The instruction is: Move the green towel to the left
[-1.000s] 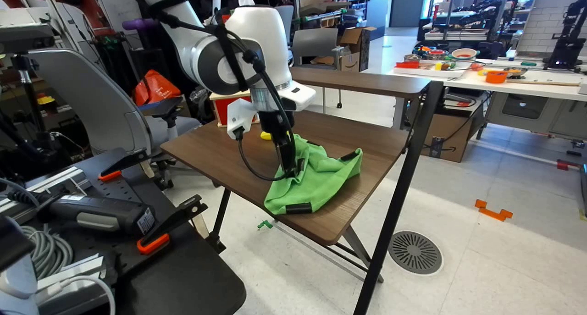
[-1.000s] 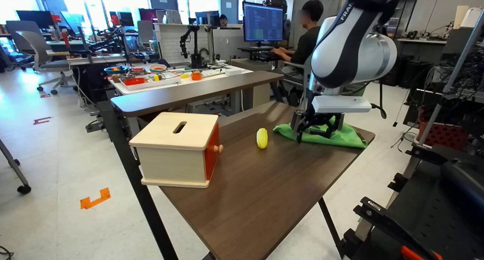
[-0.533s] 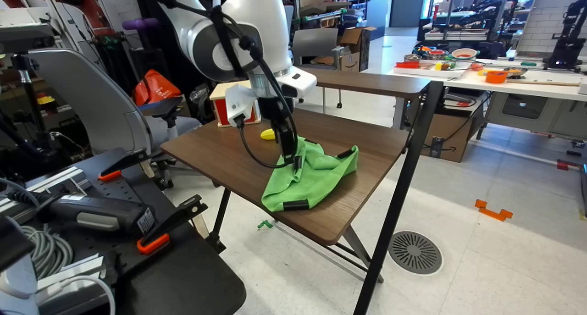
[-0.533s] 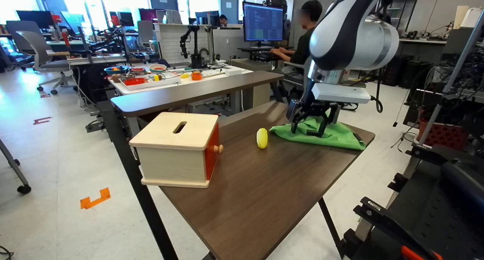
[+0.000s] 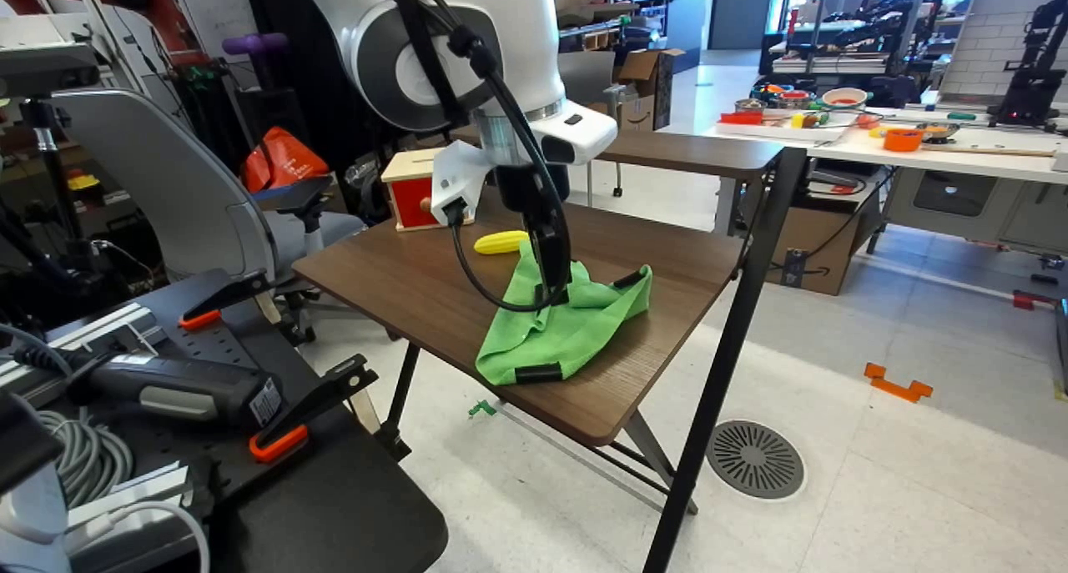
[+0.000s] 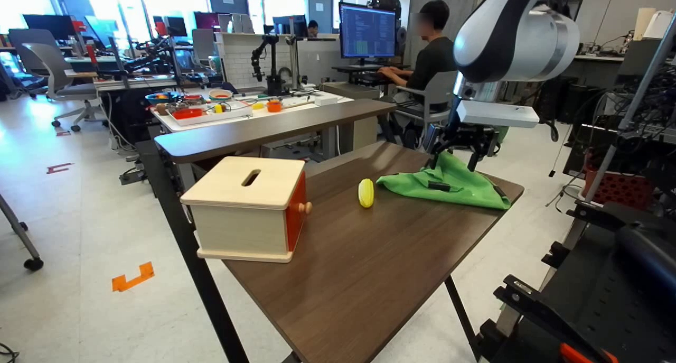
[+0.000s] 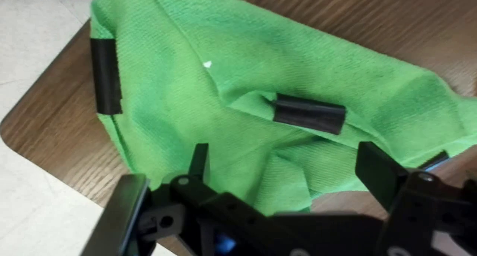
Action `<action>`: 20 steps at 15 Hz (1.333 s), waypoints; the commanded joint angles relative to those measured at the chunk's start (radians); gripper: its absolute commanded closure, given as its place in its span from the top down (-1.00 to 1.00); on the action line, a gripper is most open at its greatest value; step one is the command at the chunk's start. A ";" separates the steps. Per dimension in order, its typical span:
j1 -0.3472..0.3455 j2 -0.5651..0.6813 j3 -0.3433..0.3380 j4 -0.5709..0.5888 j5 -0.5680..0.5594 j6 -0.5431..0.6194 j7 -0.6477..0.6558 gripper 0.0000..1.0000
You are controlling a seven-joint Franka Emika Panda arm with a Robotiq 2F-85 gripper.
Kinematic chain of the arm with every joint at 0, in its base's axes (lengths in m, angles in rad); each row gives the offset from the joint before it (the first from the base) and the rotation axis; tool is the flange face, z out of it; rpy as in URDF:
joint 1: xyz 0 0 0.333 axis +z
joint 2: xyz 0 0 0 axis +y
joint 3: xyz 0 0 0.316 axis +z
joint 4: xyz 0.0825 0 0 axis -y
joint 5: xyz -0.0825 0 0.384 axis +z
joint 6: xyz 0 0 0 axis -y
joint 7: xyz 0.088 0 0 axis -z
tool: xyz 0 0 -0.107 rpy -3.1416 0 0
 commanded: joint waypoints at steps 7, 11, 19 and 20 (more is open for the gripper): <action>0.038 0.100 -0.037 0.033 0.002 -0.017 0.010 1.00; 0.036 0.059 -0.011 -0.012 0.002 -0.018 -0.025 1.00; 0.078 0.075 0.045 -0.013 -0.010 -0.046 -0.071 1.00; 0.084 0.077 0.053 -0.008 -0.010 -0.054 -0.076 1.00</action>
